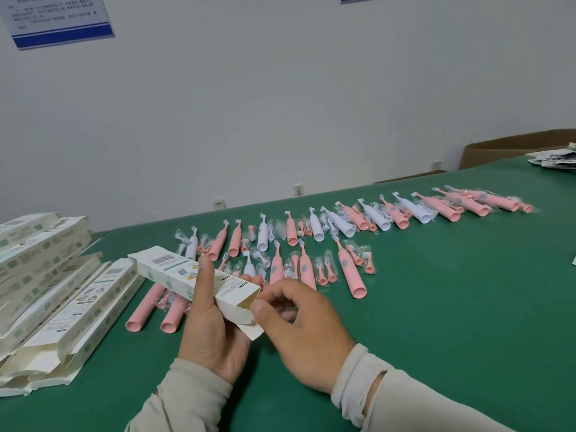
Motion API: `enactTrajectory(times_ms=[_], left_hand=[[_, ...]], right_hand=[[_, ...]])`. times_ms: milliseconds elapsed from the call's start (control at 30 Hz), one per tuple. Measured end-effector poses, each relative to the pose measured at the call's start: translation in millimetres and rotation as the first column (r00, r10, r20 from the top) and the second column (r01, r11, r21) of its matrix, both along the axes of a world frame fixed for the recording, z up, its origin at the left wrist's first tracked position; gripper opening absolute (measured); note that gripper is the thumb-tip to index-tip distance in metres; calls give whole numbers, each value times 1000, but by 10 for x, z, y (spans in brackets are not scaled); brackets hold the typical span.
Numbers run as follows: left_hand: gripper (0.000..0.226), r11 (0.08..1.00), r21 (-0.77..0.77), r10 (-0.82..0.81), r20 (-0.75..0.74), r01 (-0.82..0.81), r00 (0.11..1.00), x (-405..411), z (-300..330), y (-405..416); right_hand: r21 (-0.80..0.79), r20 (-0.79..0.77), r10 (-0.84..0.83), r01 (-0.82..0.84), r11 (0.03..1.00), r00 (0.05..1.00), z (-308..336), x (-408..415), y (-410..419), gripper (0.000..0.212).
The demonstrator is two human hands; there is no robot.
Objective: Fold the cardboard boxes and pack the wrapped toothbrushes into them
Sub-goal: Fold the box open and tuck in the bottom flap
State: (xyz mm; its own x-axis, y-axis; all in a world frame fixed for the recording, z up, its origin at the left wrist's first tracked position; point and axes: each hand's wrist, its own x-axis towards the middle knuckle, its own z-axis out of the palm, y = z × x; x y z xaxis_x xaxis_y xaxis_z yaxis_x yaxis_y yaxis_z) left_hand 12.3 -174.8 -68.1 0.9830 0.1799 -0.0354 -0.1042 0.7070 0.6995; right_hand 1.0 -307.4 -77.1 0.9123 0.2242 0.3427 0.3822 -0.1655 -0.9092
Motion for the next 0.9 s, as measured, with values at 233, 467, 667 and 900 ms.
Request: enactTrajectory(times_ms=[233,467,667,900], left_hand=[[73,1000,-11,5,-34,-6,999,7,13,-4],[73,997,20,-80,-39,80,996,-22,6,-69],[80,992,-24,-125,-14,125,992,-30,9,-98],[89,984,-95,-159,-69,152,985,14,28,83]], right_hand=[[-104,46,-16,21,994,999,-28,-20,11,39],[-52,29,-90,92,994,996,-22,25,12,14],[-52,35,-91,93,994,995,-20,29,-3,12],[-410,241,200,-87,908,950,56,-37,-65,30]])
